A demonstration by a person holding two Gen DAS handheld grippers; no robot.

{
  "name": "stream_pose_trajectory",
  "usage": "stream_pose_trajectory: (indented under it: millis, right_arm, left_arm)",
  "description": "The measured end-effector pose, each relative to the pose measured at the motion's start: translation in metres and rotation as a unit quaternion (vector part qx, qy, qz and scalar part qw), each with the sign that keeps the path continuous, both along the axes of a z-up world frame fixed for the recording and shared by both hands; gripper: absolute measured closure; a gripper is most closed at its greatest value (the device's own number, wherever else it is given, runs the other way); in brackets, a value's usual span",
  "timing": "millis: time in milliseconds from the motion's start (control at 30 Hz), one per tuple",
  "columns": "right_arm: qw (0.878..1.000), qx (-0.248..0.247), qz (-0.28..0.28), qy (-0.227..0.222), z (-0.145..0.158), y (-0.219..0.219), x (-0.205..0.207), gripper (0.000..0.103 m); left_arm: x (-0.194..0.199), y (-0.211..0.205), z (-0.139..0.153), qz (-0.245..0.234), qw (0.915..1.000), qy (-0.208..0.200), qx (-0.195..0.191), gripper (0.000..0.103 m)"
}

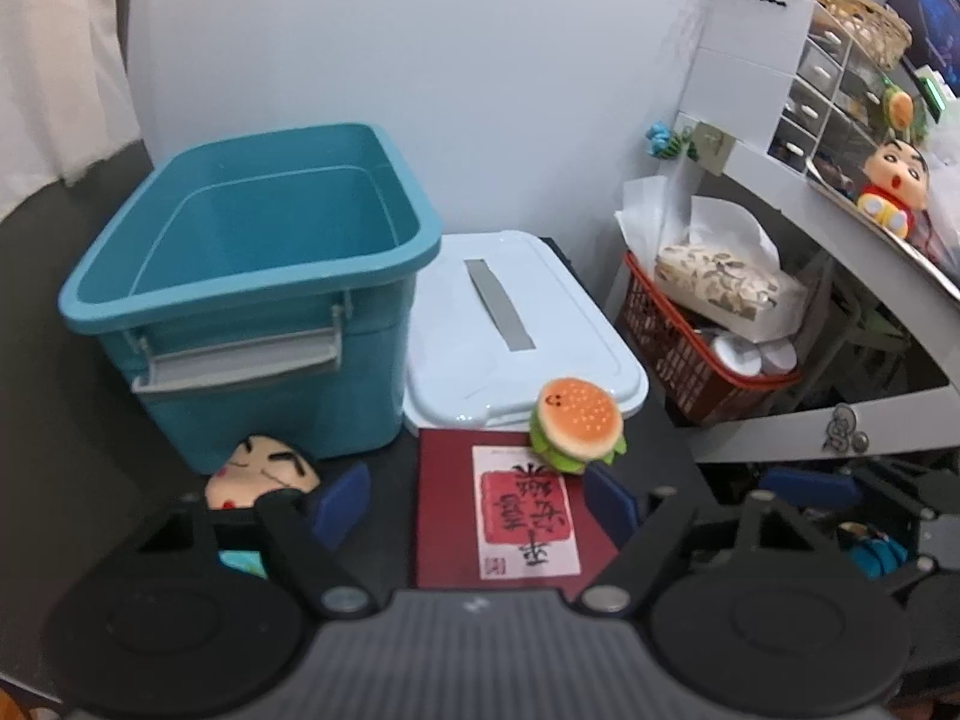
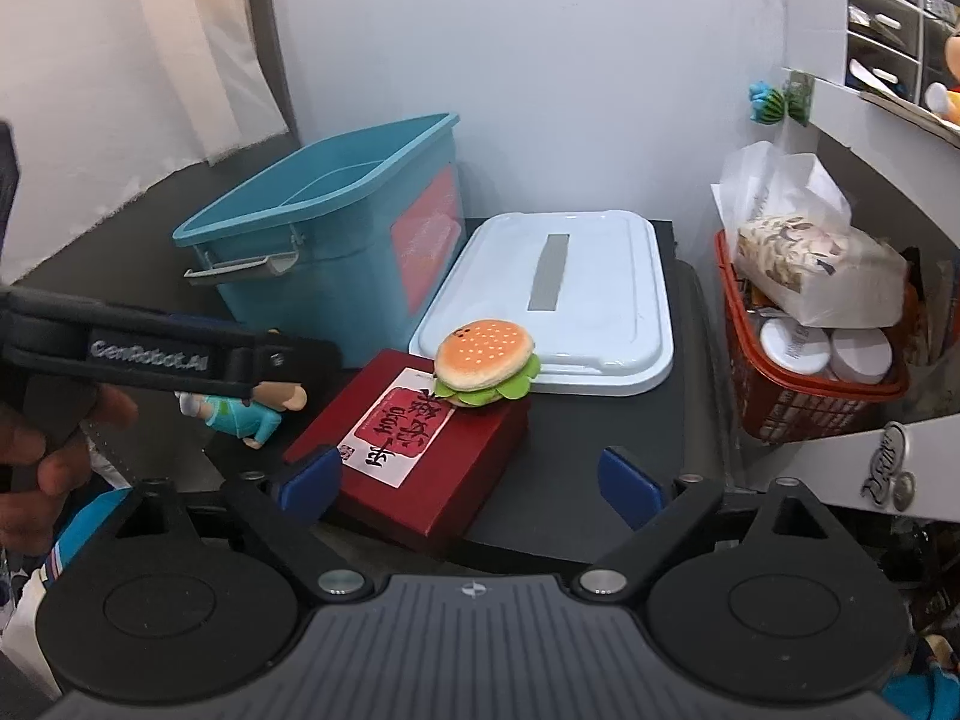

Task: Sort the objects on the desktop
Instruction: 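Move the right tool to the plush hamburger and close on it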

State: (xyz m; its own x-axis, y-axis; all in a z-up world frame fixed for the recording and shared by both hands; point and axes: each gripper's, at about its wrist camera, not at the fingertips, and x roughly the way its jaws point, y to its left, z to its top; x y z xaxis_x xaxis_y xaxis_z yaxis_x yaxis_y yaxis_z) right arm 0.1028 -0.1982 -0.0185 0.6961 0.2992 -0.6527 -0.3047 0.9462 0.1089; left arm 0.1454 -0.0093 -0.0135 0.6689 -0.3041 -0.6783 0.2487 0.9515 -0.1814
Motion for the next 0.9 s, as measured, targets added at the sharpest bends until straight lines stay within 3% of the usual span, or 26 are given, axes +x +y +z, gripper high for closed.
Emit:
stream_pose_trajectory:
  millis: [100, 333, 633, 900]
  right_arm:
    - [1.000, -0.008, 0.007, -0.008, -0.002, 0.004, 0.003, 0.011]
    - [0.999, -0.028, 0.013, -0.017, -0.007, 0.007, 0.024, 0.022]
    - [0.999, -0.020, 0.021, -0.024, -0.011, 0.008, 0.055, 0.023]
    - [0.998, -0.033, 0.043, -0.020, -0.022, 0.020, 0.072, 0.023]
  left_arm:
    - [0.006, 0.000, -0.004, -0.002, 1.0000, 0.002, -0.007, 0.028]
    - [0.006, 0.010, -0.013, -0.010, 0.9995, -0.008, -0.030, 0.030]
    - [0.006, 0.011, -0.012, -0.031, 0.9987, -0.026, -0.030, 0.030]
    - [0.012, 0.020, -0.019, -0.026, 0.9988, -0.014, -0.040, 0.030]
